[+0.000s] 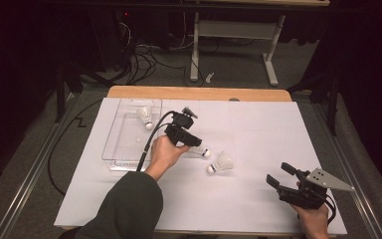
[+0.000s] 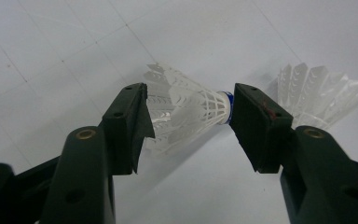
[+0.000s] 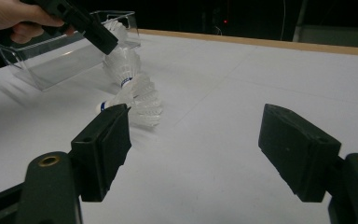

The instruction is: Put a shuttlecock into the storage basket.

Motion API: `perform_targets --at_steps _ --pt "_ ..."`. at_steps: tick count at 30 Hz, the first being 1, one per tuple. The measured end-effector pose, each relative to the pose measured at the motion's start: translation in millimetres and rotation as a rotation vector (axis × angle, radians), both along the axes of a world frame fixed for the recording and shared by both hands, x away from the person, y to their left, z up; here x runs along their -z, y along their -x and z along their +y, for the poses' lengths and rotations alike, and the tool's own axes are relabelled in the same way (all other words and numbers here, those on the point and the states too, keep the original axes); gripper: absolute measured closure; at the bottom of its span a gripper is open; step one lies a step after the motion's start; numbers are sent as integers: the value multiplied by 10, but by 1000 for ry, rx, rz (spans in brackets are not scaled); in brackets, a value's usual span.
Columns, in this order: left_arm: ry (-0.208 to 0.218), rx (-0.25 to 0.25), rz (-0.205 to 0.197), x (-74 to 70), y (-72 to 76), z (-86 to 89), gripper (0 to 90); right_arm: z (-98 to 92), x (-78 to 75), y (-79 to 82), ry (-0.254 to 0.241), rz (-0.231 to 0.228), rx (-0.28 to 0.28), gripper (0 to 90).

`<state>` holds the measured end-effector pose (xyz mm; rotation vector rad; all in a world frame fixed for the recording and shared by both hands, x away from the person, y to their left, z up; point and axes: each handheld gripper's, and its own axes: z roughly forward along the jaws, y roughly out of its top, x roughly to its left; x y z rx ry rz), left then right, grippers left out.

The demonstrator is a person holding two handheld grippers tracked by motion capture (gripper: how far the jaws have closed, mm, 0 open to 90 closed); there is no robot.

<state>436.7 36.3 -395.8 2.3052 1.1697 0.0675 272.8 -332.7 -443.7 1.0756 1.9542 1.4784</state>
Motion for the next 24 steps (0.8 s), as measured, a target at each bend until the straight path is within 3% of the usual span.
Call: perform_targets --at_steps 24 --pt "1 19 51 112 -50 -49 563 1 0 -1 1 -2 -3 255"
